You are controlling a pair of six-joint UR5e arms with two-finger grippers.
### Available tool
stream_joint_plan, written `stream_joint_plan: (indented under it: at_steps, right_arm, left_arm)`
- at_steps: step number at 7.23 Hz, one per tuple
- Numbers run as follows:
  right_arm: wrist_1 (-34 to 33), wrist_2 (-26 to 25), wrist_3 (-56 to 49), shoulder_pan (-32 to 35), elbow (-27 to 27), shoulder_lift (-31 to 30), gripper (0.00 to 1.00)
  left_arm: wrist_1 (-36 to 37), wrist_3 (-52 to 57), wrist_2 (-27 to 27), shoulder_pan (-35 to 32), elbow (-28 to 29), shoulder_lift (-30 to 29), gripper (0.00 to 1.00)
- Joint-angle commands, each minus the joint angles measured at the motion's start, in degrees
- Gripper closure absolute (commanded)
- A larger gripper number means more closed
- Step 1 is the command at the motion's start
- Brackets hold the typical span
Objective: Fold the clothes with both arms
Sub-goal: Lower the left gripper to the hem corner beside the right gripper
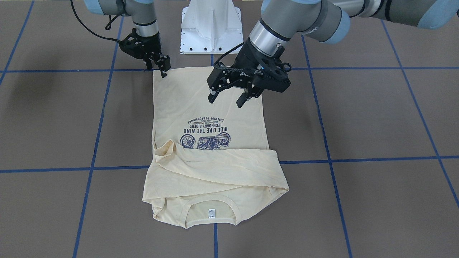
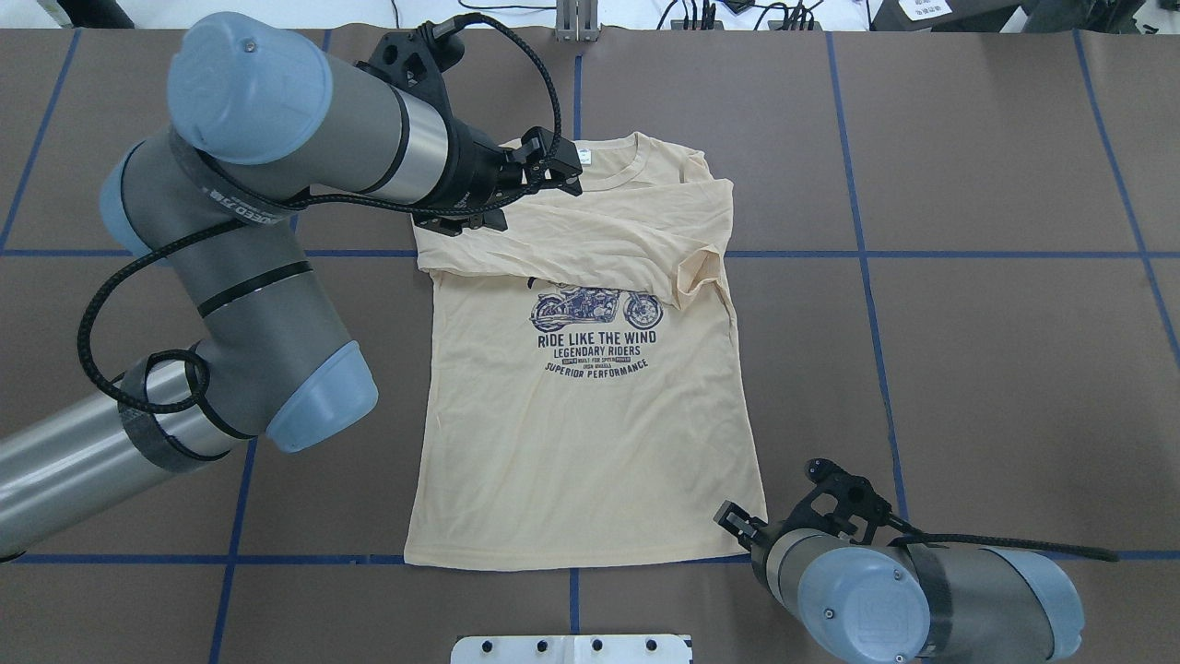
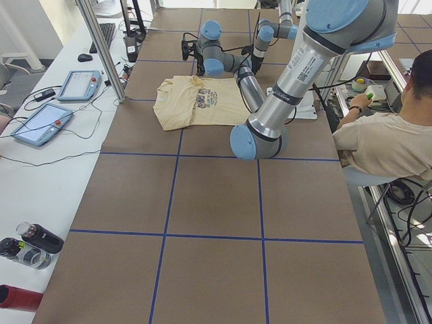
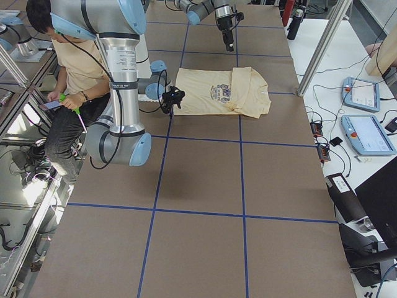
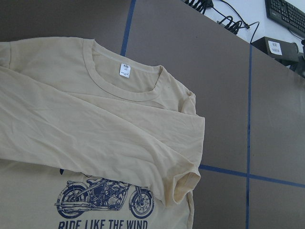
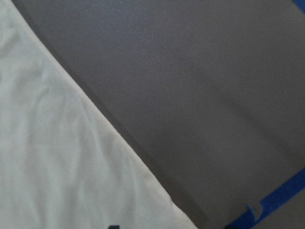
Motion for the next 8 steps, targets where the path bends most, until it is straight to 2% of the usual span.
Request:
stream_joint_plan:
  at_steps: [1,4,5,6,8]
  right_arm:
    - [0.0,0.1,0.0,0.0,0.2,0.0,0.56]
    - [-0.2,0.2,0.0,-0.2,1.0,0.0,0.58]
    - [-0.2,0.2,1.7,-0.3,1.2,0.0,0.72]
    - [-0.2,0.2,2.0,-0.3,1.4,0.0,1.0]
    - [-0.7,0.3,2.0,-0.1,2.5,-0.1,1.0]
  left_arm:
    - [0.0,0.1,0.0,0.0,0.0,-0.1,0.07]
    - [0.1,0.0,0.0,0.0,0.2,-0.1,0.07]
    - [0.1,0.0,0.0,0.0,0.1,-0.1,0.07]
    - [0.1,0.0,-0.1,-0.1,0.1,0.1,0.07]
    - [1.0,-0.5,0.0,0.3,-0.1,2.1,0.07]
